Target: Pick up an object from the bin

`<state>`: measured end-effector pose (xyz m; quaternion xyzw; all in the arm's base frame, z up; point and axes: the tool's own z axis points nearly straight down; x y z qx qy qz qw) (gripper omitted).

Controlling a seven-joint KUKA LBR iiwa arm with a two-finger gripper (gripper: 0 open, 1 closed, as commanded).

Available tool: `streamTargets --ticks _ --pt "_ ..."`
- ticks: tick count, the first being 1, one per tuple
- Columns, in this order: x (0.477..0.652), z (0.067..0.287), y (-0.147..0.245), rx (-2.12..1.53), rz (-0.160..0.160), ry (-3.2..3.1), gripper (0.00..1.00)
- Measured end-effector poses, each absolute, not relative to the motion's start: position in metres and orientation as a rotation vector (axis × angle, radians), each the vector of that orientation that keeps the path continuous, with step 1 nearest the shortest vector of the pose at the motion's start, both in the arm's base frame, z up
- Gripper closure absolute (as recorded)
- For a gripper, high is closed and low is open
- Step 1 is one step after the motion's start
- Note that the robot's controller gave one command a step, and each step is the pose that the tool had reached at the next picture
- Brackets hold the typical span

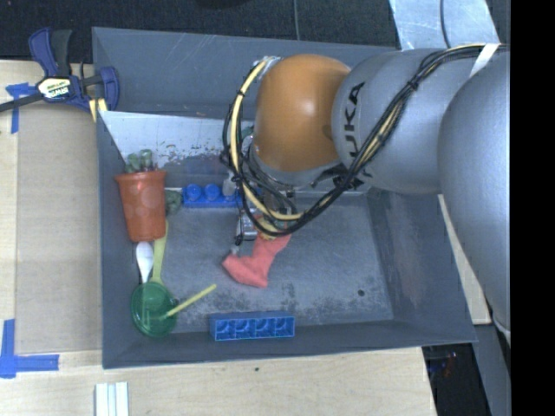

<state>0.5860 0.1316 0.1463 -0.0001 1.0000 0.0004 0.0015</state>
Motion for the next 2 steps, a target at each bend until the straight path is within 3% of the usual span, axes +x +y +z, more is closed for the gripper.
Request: streamTargets --ticks 2 --pt "0.533 0.105 0.057 -0.349 0.002 3.116 0.0"
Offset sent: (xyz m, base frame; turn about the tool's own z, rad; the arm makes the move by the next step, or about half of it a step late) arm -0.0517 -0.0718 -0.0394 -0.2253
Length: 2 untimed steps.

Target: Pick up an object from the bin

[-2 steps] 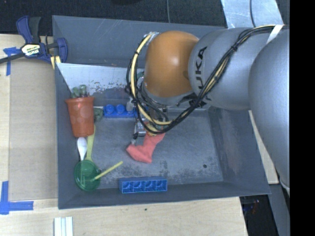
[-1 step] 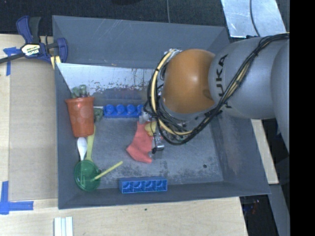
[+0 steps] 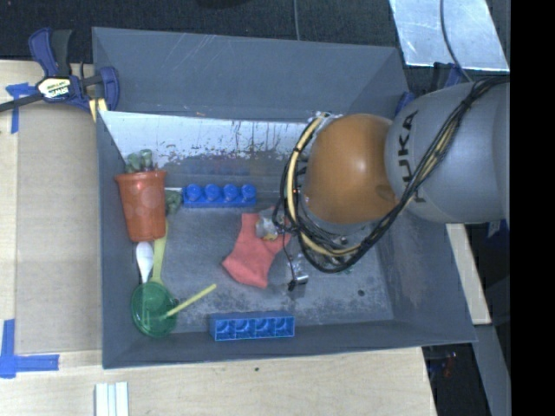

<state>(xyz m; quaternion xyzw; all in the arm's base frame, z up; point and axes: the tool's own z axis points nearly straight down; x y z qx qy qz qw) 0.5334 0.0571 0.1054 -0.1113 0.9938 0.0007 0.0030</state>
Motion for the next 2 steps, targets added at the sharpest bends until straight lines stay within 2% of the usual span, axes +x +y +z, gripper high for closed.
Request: streamTargets --ticks 1,2 --pt "0.553 0.076 0.049 -0.488 0.001 3.089 0.0" --pt "0.559 0.065 0.05 -0.255 0.004 3.116 0.0"
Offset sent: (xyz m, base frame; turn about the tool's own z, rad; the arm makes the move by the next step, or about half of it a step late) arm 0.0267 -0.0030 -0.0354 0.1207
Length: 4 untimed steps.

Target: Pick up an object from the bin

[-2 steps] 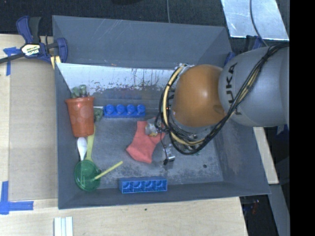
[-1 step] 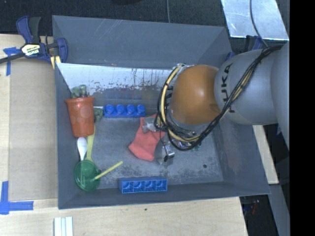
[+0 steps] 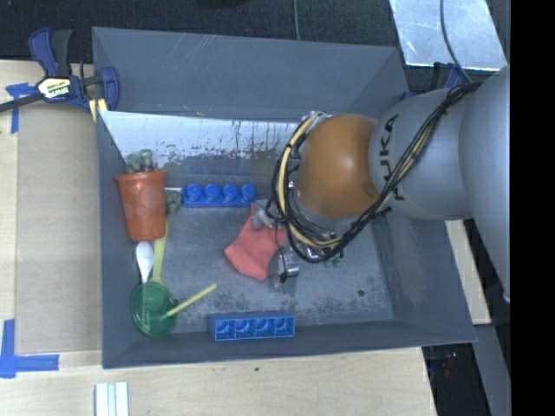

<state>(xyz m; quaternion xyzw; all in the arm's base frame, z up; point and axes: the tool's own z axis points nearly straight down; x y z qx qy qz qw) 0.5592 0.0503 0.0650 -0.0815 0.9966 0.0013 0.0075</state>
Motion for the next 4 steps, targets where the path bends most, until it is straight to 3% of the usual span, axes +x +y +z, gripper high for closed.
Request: streamTargets --ticks 1,2,3,4 --pt "0.563 0.072 0.04 0.202 0.008 3.112 1.0" --pt "0.563 0.072 0.04 0.203 0.008 3.112 1.0" --pt "0.57 0.072 0.039 -0.136 0.0 3.116 1.0" --pt "0.566 0.128 0.037 -0.331 0.001 3.108 1.0"
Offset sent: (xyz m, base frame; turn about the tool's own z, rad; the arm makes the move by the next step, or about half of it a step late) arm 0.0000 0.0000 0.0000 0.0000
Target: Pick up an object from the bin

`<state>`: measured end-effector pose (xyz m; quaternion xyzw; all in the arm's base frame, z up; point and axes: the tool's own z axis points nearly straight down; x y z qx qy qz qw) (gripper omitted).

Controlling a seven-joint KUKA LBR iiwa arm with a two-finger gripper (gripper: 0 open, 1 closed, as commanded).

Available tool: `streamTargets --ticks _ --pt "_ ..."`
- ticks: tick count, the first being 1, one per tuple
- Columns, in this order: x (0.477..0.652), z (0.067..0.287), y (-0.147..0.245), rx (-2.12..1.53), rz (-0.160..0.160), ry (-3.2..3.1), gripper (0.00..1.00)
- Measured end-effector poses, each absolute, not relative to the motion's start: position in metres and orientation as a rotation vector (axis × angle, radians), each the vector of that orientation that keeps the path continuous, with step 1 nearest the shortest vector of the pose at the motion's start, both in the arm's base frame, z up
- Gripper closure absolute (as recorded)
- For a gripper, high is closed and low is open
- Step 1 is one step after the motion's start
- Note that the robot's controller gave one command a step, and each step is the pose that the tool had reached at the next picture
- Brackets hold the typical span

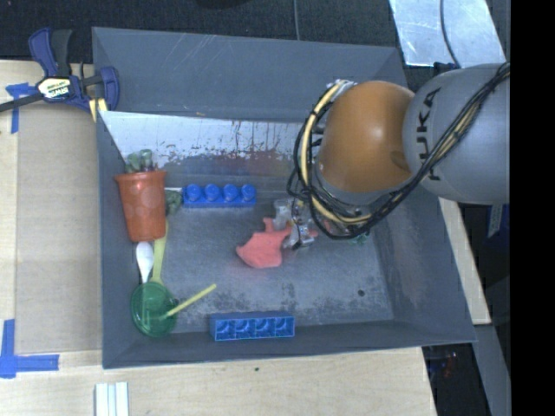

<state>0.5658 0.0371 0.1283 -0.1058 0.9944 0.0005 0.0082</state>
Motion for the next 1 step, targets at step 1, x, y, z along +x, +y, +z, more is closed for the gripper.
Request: streamTargets --ticks 1 --pt "0.5738 0.2049 0.0375 0.008 0.004 3.123 1.0"
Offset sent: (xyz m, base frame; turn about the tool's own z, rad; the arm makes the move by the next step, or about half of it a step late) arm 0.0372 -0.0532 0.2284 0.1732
